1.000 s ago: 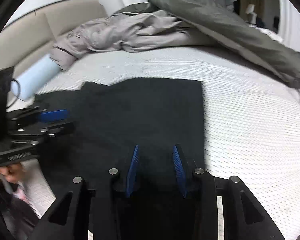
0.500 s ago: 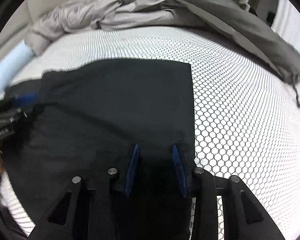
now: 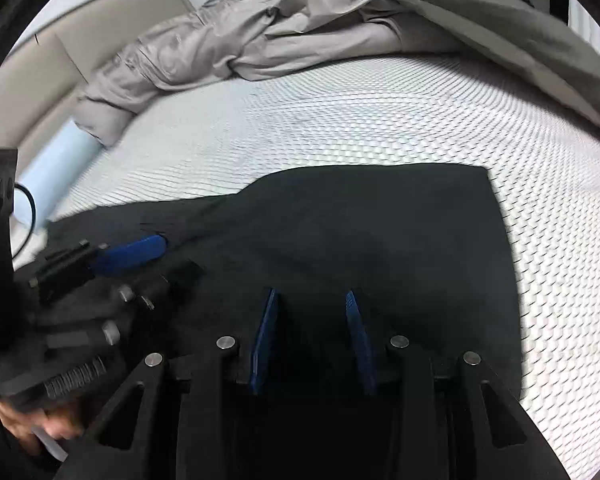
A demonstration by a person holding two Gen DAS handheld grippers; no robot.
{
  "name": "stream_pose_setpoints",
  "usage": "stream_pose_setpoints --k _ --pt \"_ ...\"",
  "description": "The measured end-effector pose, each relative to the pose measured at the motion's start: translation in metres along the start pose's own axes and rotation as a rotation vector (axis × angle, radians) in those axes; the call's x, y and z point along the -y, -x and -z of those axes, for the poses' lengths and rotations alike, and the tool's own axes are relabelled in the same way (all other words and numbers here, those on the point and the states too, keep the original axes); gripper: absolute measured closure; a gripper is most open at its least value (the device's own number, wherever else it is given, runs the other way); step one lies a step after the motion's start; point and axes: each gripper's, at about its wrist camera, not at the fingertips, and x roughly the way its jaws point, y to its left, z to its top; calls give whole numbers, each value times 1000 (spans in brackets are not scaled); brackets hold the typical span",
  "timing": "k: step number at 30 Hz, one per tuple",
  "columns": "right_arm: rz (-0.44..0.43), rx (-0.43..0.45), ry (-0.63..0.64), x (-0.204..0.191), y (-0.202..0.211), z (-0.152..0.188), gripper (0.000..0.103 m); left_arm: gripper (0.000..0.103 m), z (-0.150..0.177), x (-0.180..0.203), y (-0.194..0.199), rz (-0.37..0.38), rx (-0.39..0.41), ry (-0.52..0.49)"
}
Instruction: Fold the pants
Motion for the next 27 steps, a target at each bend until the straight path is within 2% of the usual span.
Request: stream_pose_setpoints --k 3,5,7,8,11,13,16,18,22,26,27 --pt "162 5 2 15 8 3 69 85 0 -15 5 44 -1 31" --pt "266 12 0 25 12 5 67 85 0 -18 6 24 -3 30" --pt "239 36 -27 27 22 4 67 84 -3 -13 14 -30 -3 -2" --pt "190 63 -43 25 31 4 67 84 -4 -8 19 -48 9 -18" --pt "68 121 -45 18 42 -3 67 84 -16 7 35 -7 69 -52" --pt "48 132 -13 4 38 -9 67 83 -21 11 24 9 53 -49" --pt "72 80 19 -14 12 -15 67 83 -20 15 -4 -39 -8 -33" --pt "61 56 6 -19 -3 -19 67 83 -21 14 -10 -43 -9 -23" --pt "62 28 -31 -1 -18 -29 67 84 -21 3 -11 10 -10 17" --pt "238 18 -96 31 -13 -26 67 84 -17 -4 -6 19 -13 11" --pt "229 26 -102 33 -7 -25 67 84 -17 -5 -2 11 -17 14"
